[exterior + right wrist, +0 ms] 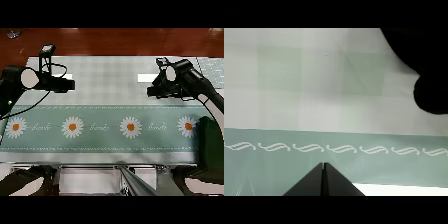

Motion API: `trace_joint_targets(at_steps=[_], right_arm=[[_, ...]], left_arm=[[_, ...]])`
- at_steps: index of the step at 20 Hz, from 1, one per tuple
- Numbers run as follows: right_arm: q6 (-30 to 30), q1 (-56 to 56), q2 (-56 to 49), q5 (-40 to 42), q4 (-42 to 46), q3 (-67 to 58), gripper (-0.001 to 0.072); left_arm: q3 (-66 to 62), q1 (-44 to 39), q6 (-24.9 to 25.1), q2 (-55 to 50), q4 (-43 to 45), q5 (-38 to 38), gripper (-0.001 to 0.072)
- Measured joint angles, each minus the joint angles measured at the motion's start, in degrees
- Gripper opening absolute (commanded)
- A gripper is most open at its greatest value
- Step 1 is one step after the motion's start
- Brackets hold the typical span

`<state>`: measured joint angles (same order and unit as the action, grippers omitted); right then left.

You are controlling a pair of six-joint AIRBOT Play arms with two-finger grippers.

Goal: Fold the shirts.

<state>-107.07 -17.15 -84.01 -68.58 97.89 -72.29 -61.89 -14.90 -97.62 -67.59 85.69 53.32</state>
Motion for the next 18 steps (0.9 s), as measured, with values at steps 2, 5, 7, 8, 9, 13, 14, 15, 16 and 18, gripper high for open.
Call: trace_joint_targets(at_steps=[2, 5, 7, 8, 9, 13, 14, 15, 16, 18], right_arm=[[0.0, 0.0, 0.0, 0.0, 0.0, 0.0, 0.0028], [0.0, 0.0, 0.0, 0.0, 0.0, 0.0, 0.0028], [0.0, 0.0, 0.0, 0.0, 0.0, 0.0, 0.0028], [0.0, 0.0, 0.0, 0.0, 0.0, 0.0, 0.0028], [0.0, 0.0, 0.0, 0.0, 0.0, 0.0, 0.0028], [0.0, 0.0, 0.0, 0.0, 0.0, 0.0, 0.0028], [0.0, 0.0, 0.0, 0.0, 0.0, 0.0, 0.0028], [0.0, 0.0, 0.0, 0.0, 0.0, 0.0, 0.0028], [0.0, 0.0, 0.0, 0.0, 0.0, 0.0, 0.0028], [0.0, 0.0, 0.0, 0.1, 0.0, 0.0, 0.0028]], left_arm=[[0.0, 0.0, 0.0, 0.0, 0.0, 0.0, 0.0035], [0.0, 0.0, 0.0, 0.0, 0.0, 0.0, 0.0035], [0.0, 0.0, 0.0, 0.0, 0.0, 0.0, 0.0035], [0.0, 0.0, 0.0, 0.0, 0.0, 0.0, 0.0035], [0.0, 0.0, 0.0, 0.0, 0.0, 0.0, 0.0035], [0.0, 0.0, 0.0, 0.0, 0.0, 0.0, 0.0035], [0.0, 0.0, 0.0, 0.0, 0.0, 0.0, 0.0035], [0.0, 0.0, 0.0, 0.0, 0.0, 0.0, 0.0035], [0.0, 0.0, 0.0, 0.0, 0.0, -0.1, 0.0035], [0.0, 0.0, 0.0, 0.0, 0.0, -0.6, 0.0035]])
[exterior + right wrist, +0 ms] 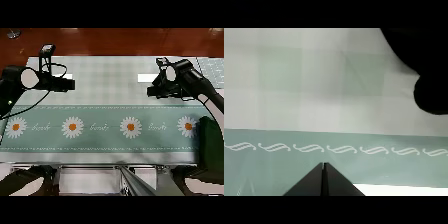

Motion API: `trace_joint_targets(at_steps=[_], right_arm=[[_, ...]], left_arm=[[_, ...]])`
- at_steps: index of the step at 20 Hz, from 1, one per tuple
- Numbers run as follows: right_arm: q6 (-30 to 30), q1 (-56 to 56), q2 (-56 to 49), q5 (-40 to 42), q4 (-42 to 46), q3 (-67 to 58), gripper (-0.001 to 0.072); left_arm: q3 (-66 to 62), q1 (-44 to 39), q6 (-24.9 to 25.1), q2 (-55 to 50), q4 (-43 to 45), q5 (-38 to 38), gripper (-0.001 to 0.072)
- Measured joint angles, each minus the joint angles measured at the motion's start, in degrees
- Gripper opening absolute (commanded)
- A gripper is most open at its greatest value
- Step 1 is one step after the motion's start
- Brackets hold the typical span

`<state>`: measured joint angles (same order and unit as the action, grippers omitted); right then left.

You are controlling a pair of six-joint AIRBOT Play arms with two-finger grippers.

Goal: Fold the shirts.

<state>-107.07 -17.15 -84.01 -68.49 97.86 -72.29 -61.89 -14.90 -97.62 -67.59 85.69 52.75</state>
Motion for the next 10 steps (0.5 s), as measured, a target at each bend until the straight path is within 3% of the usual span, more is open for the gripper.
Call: trace_joint_targets(at_steps=[3, 4, 5, 6, 10], right_arm=[[0.0, 0.0, 0.0, 0.5, 0.0, 0.0, 0.0032], [0.0, 0.0, 0.0, 1.4, 0.2, 0.0, 0.0166], [-0.1, 0.0, 0.0, 2.8, 1.0, 0.0, 0.0586], [-0.1, 0.0, 0.0, 4.2, 2.4, 0.0, 0.0634], [-4.8, 1.7, 0.0, 13.1, 13.6, 0.0, 0.0634]], left_arm=[[0.0, 0.0, 0.0, 0.0, 0.0, -1.5, 0.0038], [0.0, 0.1, 0.0, 0.0, 0.0, -3.4, 0.0090], [0.0, 0.2, 0.0, 0.0, 0.0, -5.4, 0.0315], [0.0, 0.3, 0.0, -0.1, 0.0, -8.1, 0.0709], [0.0, 2.3, 0.6, -1.2, 0.8, -19.0, 0.0702]])
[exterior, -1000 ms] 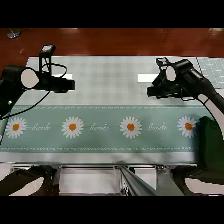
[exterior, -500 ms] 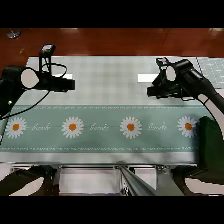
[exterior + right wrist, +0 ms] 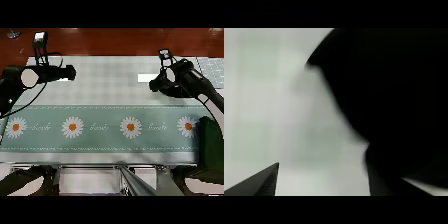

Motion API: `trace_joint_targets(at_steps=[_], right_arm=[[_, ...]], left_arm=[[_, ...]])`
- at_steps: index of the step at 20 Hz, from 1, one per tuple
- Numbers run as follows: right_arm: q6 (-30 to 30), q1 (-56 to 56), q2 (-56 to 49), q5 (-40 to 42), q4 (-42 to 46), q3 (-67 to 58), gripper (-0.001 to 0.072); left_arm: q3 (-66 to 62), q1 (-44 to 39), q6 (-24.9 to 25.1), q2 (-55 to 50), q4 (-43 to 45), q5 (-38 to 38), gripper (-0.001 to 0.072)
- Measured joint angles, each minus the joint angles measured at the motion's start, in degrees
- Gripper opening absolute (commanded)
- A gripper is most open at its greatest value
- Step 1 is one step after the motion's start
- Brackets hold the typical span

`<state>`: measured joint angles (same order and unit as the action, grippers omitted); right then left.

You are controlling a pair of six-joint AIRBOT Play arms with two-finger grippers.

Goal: Fold the shirts.

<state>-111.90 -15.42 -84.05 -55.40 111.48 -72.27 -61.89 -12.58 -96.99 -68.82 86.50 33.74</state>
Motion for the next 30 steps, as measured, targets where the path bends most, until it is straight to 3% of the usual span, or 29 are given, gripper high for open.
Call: trace_joint_targets(at_steps=[2, 5, 7, 10, 11, 12, 13, 17, 20, 24, 30], right_arm=[[-6.6, 3.9, -0.2, 4.7, 4.4, 0.0, 0.0633], [-13.3, 12.0, -1.7, 9.1, 3.9, 0.0, 0.0632], [-12.1, 17.5, -3.8, 10.2, -1.8, -0.3, 0.0627], [-5.7, 23.3, -7.5, 10.8, -15.3, -1.2, 0.0611], [-3.5, 24.3, -8.7, 10.6, -19.4, -1.6, 0.0437], [-1.4, 25.1, -9.8, 9.9, -23.3, -2.2, 0.0137], [0.7, 25.6, -10.7, 8.9, -26.4, -3.0, 0.0029], [11.9, 26.6, -11.4, -0.3, -36.5, -9.6, 0.0028], [18.0, 26.6, -6.4, -4.0, -39.6, -17.7, 0.0028], [22.8, 24.7, 4.9, -4.0, -41.2, -26.9, 0.0027], [25.4, 18.3, 17.6, -3.0, -39.7, -38.5, 0.0027]], left_arm=[[0.0, 2.2, 0.3, -0.7, 0.8, -2.5, 0.0702], [0.0, 5.7, 0.6, -1.4, 1.2, -2.2, 0.0702], [0.0, 7.1, 0.6, -2.1, 1.5, -1.0, 0.0702], [0.0, 7.3, -0.7, -4.2, 1.4, 1.6, 0.0702], [0.0, 7.1, -1.9, -5.2, 1.4, 2.8, 0.0702], [0.0, 6.8, -2.9, -6.1, 1.3, 4.2, 0.0702], [0.0, 6.5, -3.7, -7.1, 1.0, 5.9, 0.0702], [-1.2, 7.1, -3.0, -7.7, 0.3, 13.9, 0.0702], [-2.8, 9.2, -0.7, -3.1, 0.2, 20.2, 0.0702], [0.5, 9.4, 0.7, 10.8, -1.3, 25.0, 0.0702], [15.8, 5.5, 1.2, 32.3, -8.7, 26.2, 0.0702]])
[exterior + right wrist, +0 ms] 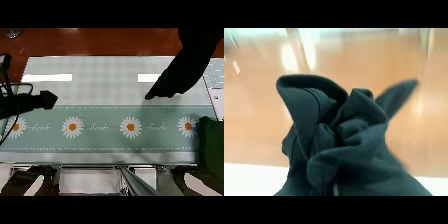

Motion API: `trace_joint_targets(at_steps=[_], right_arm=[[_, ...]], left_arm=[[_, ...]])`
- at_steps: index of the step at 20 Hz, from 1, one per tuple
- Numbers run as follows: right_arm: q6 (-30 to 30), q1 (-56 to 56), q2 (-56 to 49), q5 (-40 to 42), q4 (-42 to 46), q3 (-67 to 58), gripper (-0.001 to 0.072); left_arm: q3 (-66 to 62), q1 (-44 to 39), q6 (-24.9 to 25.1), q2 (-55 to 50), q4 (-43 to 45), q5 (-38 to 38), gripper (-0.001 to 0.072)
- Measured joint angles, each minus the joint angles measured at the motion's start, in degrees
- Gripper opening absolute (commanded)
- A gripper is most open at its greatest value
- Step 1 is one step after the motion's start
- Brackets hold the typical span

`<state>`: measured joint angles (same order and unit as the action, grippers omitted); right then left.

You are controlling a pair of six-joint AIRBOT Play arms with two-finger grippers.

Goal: Fold the shirts.

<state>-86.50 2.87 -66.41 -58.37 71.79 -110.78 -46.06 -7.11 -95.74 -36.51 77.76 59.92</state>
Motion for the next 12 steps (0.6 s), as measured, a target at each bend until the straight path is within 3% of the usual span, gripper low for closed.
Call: trace_joint_targets(at_steps=[3, 7, 10, 12], right_arm=[[0.2, -4.6, 3.4, 0.2, 0.2, -4.8, 0.0027], [0.2, -14.3, 5.7, -8.7, 0.5, -4.3, 0.0027], [-1.4, -24.2, 6.2, -11.7, 0.8, 6.7, 0.0028], [-4.2, -30.7, 5.8, -7.7, 0.5, 18.3, 0.0028]], left_arm=[[4.3, -1.0, 0.0, 4.8, -2.5, -0.8, 0.0702], [6.2, -1.4, 0.0, 6.8, -4.1, -3.5, 0.0702], [6.7, -1.6, 0.0, 6.7, -4.6, -5.8, 0.0702], [6.8, -1.3, -0.9, 6.3, -4.7, -7.0, 0.0702]])
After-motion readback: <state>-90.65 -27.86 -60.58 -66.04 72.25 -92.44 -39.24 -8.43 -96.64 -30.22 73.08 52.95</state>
